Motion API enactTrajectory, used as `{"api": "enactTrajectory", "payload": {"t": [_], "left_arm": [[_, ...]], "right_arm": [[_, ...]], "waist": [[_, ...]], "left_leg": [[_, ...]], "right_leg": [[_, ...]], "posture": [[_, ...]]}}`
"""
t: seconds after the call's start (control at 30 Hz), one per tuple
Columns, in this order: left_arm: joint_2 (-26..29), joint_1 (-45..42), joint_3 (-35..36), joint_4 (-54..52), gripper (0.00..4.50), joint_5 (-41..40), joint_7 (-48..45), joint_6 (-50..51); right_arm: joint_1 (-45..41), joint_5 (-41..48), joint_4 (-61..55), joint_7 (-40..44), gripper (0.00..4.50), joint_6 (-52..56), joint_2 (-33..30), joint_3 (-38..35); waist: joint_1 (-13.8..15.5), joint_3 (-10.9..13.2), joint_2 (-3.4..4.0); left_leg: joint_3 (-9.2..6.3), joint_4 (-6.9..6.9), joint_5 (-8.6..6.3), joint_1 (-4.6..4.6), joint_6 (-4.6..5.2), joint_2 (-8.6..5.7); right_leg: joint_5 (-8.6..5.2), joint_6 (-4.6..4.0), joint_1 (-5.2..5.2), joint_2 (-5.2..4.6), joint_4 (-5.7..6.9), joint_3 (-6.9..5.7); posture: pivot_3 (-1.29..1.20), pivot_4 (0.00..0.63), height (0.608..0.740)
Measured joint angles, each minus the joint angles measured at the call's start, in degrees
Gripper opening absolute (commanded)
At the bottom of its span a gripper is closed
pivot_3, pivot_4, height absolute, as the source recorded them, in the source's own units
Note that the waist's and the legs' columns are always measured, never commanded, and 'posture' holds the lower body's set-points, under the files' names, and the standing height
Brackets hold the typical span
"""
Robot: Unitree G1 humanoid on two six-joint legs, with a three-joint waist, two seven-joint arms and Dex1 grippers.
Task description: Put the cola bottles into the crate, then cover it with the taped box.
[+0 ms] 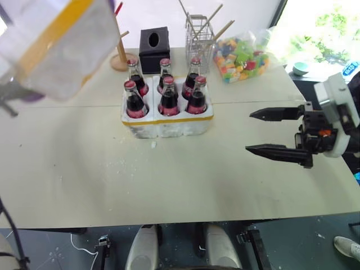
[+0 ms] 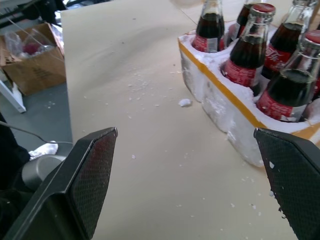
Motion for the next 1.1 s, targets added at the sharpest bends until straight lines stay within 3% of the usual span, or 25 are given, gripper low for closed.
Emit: {"api": "enactTrajectory", "payload": {"t": [0.23, 0.57, 0.83, 1.07, 1.1], "left_arm": [[-3.6, 2.7, -1.1, -17.1, 0.29, 4.3, 13.6, -12.6], [-4.7, 4.9, -9.8, -16.0, 0.29, 20.7, 26.4, -25.7], [-7.5, 8.1, -13.1, -19.2, 0.29, 26.4, 29.9, -25.3], [-5.7, 12.0, -13.6, -29.4, 0.29, 32.9, 31.5, -20.2], [-5.4, 13.0, -13.6, -30.4, 0.79, 34.1, 32.0, -19.6]], "right_arm": [[1.5, 1.8, -1.3, -3.4, 4.5, 0.5, 0.7, -0.2], [1.6, 5.9, -2.7, -8.9, 4.5, 1.1, 1.0, -0.6], [2.7, 7.7, -2.8, -11.9, 4.5, 1.1, 1.1, -0.6], [2.8, 7.7, -2.8, -13.5, 4.5, 0.8, 1.8, -0.5], [2.8, 7.7, -2.8, -13.6, 4.5, 0.7, 1.9, -0.5]], "waist": [[-0.2, 0.0, 0.0], [0.1, 0.0, -0.01], [0.0, 0.0, -0.01], [0.0, 0.0, -0.01], [0.0, 0.0, -0.01]], "left_leg": [[0.17, -0.02, 0.0, 0.19, 0.01, -0.01], [0.22, -0.01, 0.0, 0.3, 0.01, -0.02], [0.22, -0.01, -0.01, 0.31, 0.02, -0.01], [0.22, -0.02, -0.01, 0.33, 0.02, -0.01], [0.22, -0.02, -0.01, 0.33, 0.02, -0.01]], "right_leg": [[0.05, 0.08, 0.04, 0.06, 0.05, 0.2], [0.05, 0.09, 0.19, 0.05, 0.01, 0.24], [0.06, 0.1, 0.19, 0.07, 0.02, 0.25], [0.06, 0.1, 0.2, 0.06, 0.02, 0.27], [0.06, 0.1, 0.2, 0.07, 0.02, 0.27]], "posture": [[0.0, 0.15, 0.74], [0.0, 0.15, 0.74], [0.0, 0.15, 0.74], [0.0, 0.15, 0.74], [0.0, 0.15, 0.74]]}}
